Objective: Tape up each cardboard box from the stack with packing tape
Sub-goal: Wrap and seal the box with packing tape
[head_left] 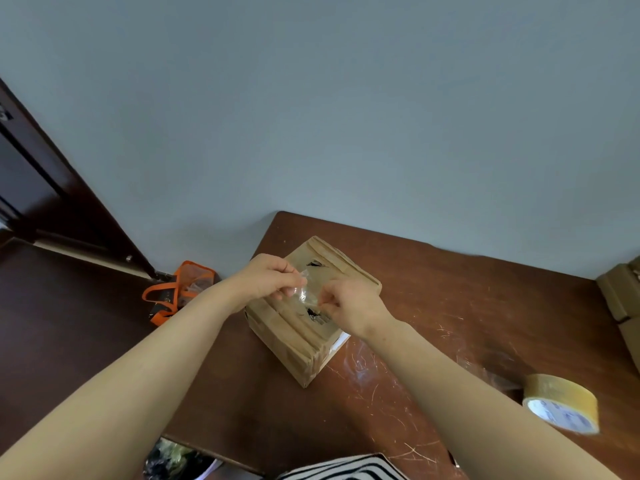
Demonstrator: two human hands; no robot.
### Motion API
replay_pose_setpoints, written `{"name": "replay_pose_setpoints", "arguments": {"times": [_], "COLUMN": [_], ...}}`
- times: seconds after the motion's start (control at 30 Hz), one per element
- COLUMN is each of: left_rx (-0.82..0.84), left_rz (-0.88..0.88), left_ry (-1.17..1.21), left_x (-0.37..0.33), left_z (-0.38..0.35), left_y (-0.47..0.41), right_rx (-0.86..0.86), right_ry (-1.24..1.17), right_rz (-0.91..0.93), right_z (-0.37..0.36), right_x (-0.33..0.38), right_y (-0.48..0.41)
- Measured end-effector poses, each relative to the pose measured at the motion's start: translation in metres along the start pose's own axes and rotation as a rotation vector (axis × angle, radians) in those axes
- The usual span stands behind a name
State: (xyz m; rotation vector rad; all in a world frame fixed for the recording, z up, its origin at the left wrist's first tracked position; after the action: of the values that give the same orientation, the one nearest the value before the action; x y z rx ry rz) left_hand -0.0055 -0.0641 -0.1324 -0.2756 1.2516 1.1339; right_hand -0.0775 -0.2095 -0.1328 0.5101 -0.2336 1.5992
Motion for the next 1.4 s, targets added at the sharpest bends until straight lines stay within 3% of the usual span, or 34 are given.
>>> {"name": "replay_pose_setpoints", "arguments": {"times": [0.2,0.63,0.77,1.0,1.17,1.4], "left_rx": [0.099,0.137,0.130,0.047,-0.007,-0.070], "left_rz": [-0.024,-0.044,-0.045,-0.064,-0.087,-0.100], "left_ry": [0.111,-0.086,-0.049,0.302,0.169,0.090], "left_x": [0.010,0.012,0.014,0.014,0.003,-0.010], "left_z": [-0.007,-0.016,-0.016,-0.008,-0.013,-0.017], "left_y": [0.005,0.007,0.008,0.012,0.011,0.004], "right_rx": [0.031,0.147,0.121,-0.015,0.126,0.219], "right_ry": [0.049,0.078,-0.097,-0.535,-0.943,-1.032], "right_rz": [0.013,-0.020,-0.053,-0.228,-0.426,-0.444], "right_z": [-0.006,-0.008,-0.008,0.010,0.006,0.011], "right_x": [0.007,0.025,0.033,0.013,-0.001,-0.017], "right_y": [0.003,0.009,0.014,0.022,0.030,0.037]}}
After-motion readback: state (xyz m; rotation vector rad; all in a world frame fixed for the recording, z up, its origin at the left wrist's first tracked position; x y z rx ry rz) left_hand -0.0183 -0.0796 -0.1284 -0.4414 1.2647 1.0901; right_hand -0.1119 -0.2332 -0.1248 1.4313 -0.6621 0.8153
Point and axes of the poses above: each hand's wrist, its own y-axis away from the middle knuckle, its own z-axis out of the back of the hand, x = y × z, the point moved 4 cm from there along -y, towards the middle knuckle
